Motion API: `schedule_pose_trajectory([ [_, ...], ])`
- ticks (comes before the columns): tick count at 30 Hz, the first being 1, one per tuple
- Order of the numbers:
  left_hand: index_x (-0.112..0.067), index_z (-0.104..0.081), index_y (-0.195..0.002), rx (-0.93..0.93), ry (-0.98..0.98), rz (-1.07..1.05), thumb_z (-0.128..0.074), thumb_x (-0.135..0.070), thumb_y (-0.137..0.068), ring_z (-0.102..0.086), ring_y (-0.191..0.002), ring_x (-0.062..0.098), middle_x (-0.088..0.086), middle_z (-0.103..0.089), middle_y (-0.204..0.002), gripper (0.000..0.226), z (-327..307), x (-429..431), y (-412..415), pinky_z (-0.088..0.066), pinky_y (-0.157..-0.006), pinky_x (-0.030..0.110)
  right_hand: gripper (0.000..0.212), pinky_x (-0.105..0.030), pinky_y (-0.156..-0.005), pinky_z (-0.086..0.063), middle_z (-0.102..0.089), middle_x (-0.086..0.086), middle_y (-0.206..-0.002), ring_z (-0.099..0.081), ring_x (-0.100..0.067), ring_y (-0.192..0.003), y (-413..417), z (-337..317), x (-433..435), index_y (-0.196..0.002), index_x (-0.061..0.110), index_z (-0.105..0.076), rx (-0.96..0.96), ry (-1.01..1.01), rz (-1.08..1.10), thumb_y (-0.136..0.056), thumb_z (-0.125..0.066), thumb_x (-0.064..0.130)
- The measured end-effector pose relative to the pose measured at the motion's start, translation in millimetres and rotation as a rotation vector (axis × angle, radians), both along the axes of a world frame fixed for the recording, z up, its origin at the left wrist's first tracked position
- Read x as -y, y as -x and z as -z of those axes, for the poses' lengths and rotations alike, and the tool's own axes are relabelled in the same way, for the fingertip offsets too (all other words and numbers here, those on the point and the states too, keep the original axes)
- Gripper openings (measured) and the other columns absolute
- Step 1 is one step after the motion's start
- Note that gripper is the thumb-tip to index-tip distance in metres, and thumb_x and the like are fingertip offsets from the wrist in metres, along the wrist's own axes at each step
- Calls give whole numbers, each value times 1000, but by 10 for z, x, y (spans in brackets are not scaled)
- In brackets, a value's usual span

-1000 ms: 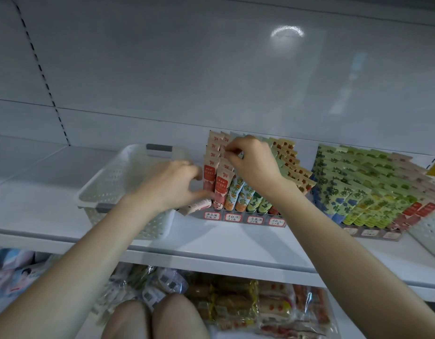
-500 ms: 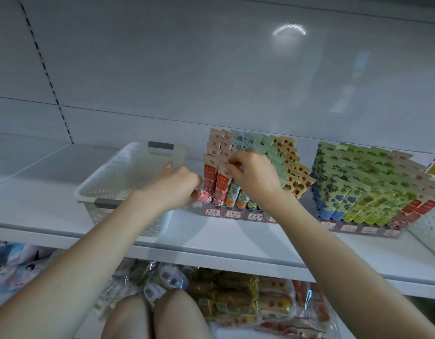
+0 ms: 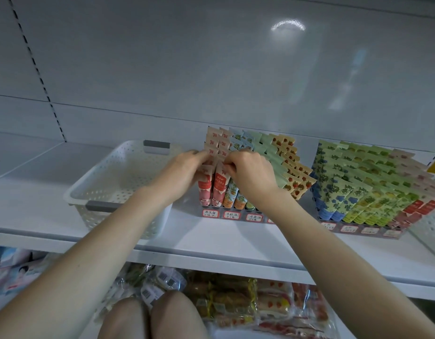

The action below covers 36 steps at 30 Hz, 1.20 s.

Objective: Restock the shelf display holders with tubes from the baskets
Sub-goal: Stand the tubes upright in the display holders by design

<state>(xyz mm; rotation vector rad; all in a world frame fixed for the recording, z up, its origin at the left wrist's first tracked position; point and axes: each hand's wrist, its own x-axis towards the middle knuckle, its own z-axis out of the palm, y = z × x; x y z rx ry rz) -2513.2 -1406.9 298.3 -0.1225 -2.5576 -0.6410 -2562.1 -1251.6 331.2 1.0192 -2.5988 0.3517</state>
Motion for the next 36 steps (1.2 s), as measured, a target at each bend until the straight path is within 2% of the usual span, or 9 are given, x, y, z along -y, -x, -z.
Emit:
schedule_pose_trajectory([
  [2, -9, -61, -103, -20, 109, -9, -64, 3, -78, -63, -87, 31, 12, -65, -94, 29, 39, 33, 40, -51, -73, 41, 24, -36, -68, -49, -65, -9, -99, -60, -30, -89, 12, 5, 19, -101, 8, -65, -10, -20, 12, -96, -43, 14],
  [7, -7, -60, -106, -32, 161, 10, -69, 0, -76, -64, -89, 33, 14, -68, -97, 31, 15, 86, 56, -50, -72, 38, 22, -34, -65, -47, -65, -8, -98, -61, -30, -88, 35, 18, 59, -101, 8, -65, -33, -38, 34, -95, -44, 9],
  [11, -3, -65, -101, -77, 76, 3, -68, 4, -76, -61, -83, 30, 14, -64, -90, 26, 35, 52, 42, -38, -67, 23, 22, -34, -66, -50, -67, -7, -96, -61, -29, -86, 56, 27, 71, -99, 10, -66, -25, -31, 42, -93, -45, 6],
  [13, -3, -68, -104, -103, 7, -24, -69, 5, -76, -54, -81, 21, 12, -58, -87, 29, 62, 41, 33, -32, -68, 13, 21, -34, -65, -49, -67, -7, -95, -61, -29, -84, 67, 41, 80, -98, 10, -66, -31, -35, 52, -91, -48, 3],
  [16, -2, -71, -101, -136, -13, -21, -69, 11, -72, -53, -79, 18, 13, -56, -84, 32, 66, 48, 72, -32, -70, 9, 21, -33, -63, -47, -67, -7, -94, -62, -29, -84, 79, 49, 79, -99, 11, -66, -33, -38, 52, -91, -48, 4],
  [21, 4, -69, -87, -97, 110, 43, -71, 14, -65, -65, -81, 34, 20, -66, -89, 25, 81, 20, 77, -42, -72, 18, 21, -32, -64, -48, -67, -6, -95, -62, -28, -86, 84, 58, 70, -100, 12, -65, -45, -30, 45, -91, -49, 3],
  [23, 3, -69, -86, -94, 90, 41, -71, 12, -64, -65, -82, 34, 20, -66, -89, 24, 77, 22, 69, -38, -72, 15, 21, -33, -65, -50, -67, -6, -95, -62, -28, -86, 78, 49, 61, -99, 11, -66, -43, -34, 38, -92, -48, 3],
  [29, -4, -68, -106, -113, -35, -25, -68, 0, -79, -60, -91, 28, 16, -67, -100, 28, 34, 45, 78, -37, -75, 22, 21, -40, -71, -53, -67, -8, -96, -61, -29, -87, 47, -23, 24, -101, 11, -65, 6, -15, -7, -94, -45, 11],
  [36, -1, -70, -97, -93, -52, -47, -64, -2, -83, -59, -85, 28, 13, -68, -90, 16, -8, 73, 70, -44, -74, 34, 20, -37, -69, -52, -67, -8, -94, -61, -29, -86, 32, -48, 14, -99, 11, -65, 38, -5, -9, -93, -46, 12],
])
